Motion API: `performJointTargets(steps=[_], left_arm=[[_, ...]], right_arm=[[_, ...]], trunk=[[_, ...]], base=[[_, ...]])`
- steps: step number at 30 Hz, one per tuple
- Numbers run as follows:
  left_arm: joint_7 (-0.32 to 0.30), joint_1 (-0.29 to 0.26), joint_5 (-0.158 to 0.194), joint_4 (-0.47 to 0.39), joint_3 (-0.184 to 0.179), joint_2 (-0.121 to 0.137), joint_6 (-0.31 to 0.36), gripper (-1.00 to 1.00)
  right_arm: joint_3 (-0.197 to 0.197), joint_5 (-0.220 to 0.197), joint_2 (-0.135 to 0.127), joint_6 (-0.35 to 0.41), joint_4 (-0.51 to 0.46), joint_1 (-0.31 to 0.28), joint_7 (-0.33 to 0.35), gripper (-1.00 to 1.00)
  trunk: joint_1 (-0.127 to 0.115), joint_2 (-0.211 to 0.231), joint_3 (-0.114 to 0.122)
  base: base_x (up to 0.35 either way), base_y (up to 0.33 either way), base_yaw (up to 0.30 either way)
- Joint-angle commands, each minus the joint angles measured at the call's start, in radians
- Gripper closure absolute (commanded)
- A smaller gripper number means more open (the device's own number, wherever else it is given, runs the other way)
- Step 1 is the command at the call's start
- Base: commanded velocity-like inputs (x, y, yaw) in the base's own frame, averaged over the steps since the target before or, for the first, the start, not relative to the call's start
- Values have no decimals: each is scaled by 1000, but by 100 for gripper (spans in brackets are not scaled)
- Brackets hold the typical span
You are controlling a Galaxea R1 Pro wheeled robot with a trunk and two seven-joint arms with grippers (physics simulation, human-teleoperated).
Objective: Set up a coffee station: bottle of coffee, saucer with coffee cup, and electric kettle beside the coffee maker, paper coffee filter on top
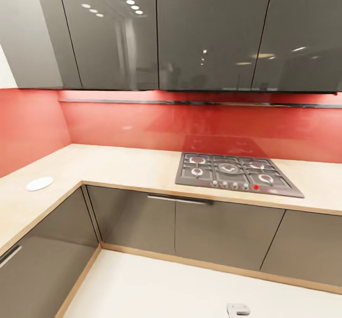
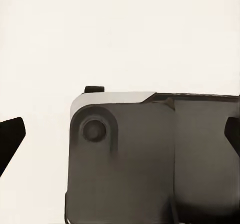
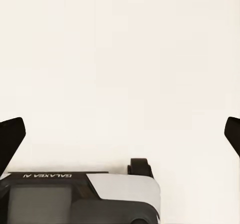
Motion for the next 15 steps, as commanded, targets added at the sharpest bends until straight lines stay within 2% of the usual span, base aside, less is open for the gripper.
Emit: performJointTargets(steps=[1, 10, 15], left_arm=[[0, 0, 9, 0, -5, 0, -3, -100], [0, 0, 9, 0, -5, -8, -3, -100], [0, -1, 9, 0, -5, -12, -3, -100]], right_arm=[[8, -8, 1, 2, 1, -1, -2, -100], [9, -8, 1, 2, 1, -1, -2, -100], [9, -8, 1, 2, 1, -1, -2, -100]], trunk=[[1, -1, -1], [1, -1, 3], [1, -1, 3]], base=[[333, -174, 267], [306, -199, 287], [209, -268, 298]])
